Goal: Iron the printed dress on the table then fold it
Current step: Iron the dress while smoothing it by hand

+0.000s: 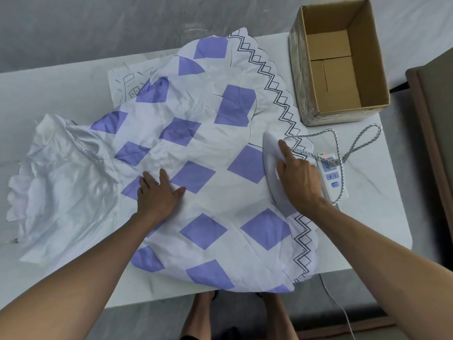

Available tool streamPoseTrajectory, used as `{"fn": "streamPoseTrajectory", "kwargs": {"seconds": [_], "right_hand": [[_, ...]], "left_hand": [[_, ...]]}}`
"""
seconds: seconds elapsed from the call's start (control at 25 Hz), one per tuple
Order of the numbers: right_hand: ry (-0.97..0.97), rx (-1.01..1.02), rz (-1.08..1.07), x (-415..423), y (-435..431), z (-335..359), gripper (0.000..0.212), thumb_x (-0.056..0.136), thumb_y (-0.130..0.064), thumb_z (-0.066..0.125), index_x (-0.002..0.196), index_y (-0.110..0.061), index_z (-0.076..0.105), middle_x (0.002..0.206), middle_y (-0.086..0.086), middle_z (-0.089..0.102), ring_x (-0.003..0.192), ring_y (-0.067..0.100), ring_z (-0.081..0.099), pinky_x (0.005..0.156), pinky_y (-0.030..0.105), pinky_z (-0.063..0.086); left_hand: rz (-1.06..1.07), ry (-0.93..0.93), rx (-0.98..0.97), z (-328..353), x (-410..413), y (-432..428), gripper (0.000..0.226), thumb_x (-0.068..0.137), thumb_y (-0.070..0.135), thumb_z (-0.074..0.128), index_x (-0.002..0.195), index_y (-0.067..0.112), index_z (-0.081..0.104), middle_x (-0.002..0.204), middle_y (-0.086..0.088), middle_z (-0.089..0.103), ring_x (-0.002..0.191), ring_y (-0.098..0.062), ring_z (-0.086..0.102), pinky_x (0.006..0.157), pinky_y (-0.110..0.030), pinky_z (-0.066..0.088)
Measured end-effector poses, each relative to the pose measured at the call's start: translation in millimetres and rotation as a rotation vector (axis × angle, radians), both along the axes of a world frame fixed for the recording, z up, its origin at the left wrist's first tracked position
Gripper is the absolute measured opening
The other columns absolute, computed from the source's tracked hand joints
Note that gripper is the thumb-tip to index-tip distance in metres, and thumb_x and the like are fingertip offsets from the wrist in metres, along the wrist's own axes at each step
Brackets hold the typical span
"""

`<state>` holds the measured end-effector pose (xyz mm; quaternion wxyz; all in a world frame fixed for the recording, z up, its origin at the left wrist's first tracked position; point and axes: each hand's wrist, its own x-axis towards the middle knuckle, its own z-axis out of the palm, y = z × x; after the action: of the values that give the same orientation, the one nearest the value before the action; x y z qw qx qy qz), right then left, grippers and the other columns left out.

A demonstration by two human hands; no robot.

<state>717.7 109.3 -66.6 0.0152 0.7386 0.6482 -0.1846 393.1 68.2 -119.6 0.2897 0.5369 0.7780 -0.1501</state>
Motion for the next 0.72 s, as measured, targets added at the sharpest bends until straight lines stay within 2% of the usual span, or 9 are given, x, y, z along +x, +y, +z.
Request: {"fn": "streamPoseTrajectory", "kwargs": {"seconds": [0.08, 0.2, 0.28, 0.36, 0.44, 0.56, 0.64, 0.72], "right_hand": [[0.005, 0.008, -0.032, 12, 2, 2, 0.048, 0.100, -0.026, 0.037, 0.147, -0.028, 0.029, 0.079, 0.022, 0.064, 0.068, 0.038, 0.060, 0.058, 0.035, 0.036], [0.029, 0.007, 0.009, 9, 3, 15, 0.047, 0.100, -0.026, 0.035, 0.147, -0.027, 0.030, 0.081, 0.022, 0.064, 0.069, 0.038, 0.060, 0.059, 0.037, 0.038], [0.057, 0.000, 0.071, -10, 3, 27, 0.048, 0.099, -0.028, 0.037, 0.147, -0.029, 0.030, 0.083, 0.020, 0.065, 0.073, 0.039, 0.061, 0.061, 0.038, 0.039], [0.117, -0.020, 0.149, -41, 4, 38, 0.053, 0.096, -0.027, 0.040, 0.148, -0.031, 0.029, 0.085, 0.017, 0.066, 0.076, 0.037, 0.061, 0.062, 0.036, 0.038], [0.170, -0.067, 0.251, -84, 5, 43, 0.058, 0.095, -0.024, 0.041, 0.150, -0.032, 0.025, 0.081, 0.012, 0.061, 0.077, 0.034, 0.060, 0.062, 0.032, 0.036], [0.172, -0.100, 0.415, -156, 10, 39, 0.057, 0.099, -0.025, 0.035, 0.152, -0.032, 0.015, 0.075, 0.005, 0.049, 0.068, 0.026, 0.054, 0.062, 0.032, 0.035], [0.183, -0.090, 0.473, -197, 14, 31, 0.054, 0.102, -0.028, 0.031, 0.153, -0.033, 0.011, 0.075, 0.003, 0.046, 0.064, 0.022, 0.049, 0.062, 0.031, 0.036], [0.220, -0.087, 0.488, -236, 16, 21, 0.053, 0.103, -0.031, 0.029, 0.152, -0.035, 0.010, 0.076, 0.004, 0.049, 0.065, 0.024, 0.055, 0.062, 0.034, 0.043]], "left_hand": [[-0.008, -0.002, 0.010, 2, -2, -1, 0.073, 0.095, 0.054, 0.044, 0.148, 0.015, 0.014, 0.156, -0.030, 0.003, 0.145, -0.043, 0.006, 0.114, -0.051, 0.022], [0.016, -0.079, 0.144, 10, -7, -4, 0.045, 0.092, 0.036, 0.056, 0.126, 0.011, 0.038, 0.135, -0.021, 0.040, 0.125, -0.040, 0.040, 0.095, -0.047, 0.042], [0.111, -0.153, 0.218, 22, -15, -6, 0.043, 0.091, 0.030, 0.060, 0.126, 0.009, 0.046, 0.127, -0.014, 0.050, 0.117, -0.034, 0.050, 0.091, -0.043, 0.045], [0.163, -0.151, 0.282, 34, -31, -9, 0.051, 0.091, 0.027, 0.062, 0.135, 0.007, 0.045, 0.132, -0.014, 0.051, 0.121, -0.033, 0.051, 0.098, -0.043, 0.043], [0.121, -0.068, 0.326, 38, -56, -11, 0.056, 0.091, 0.026, 0.063, 0.138, 0.004, 0.043, 0.137, -0.019, 0.048, 0.126, -0.037, 0.046, 0.104, -0.045, 0.039], [0.015, 0.018, 0.345, 31, -103, -1, 0.060, 0.094, 0.023, 0.057, 0.147, 0.007, 0.034, 0.153, -0.023, 0.029, 0.139, -0.040, 0.031, 0.113, -0.046, 0.029], [-0.034, 0.000, 0.358, 24, -126, 11, 0.061, 0.094, 0.018, 0.054, 0.149, 0.009, 0.029, 0.156, -0.022, 0.023, 0.140, -0.042, 0.027, 0.114, -0.047, 0.026], [-0.056, -0.034, 0.340, 16, -146, 19, 0.062, 0.096, 0.019, 0.049, 0.151, 0.013, 0.024, 0.158, -0.018, 0.020, 0.142, -0.039, 0.025, 0.113, -0.046, 0.026]]}}
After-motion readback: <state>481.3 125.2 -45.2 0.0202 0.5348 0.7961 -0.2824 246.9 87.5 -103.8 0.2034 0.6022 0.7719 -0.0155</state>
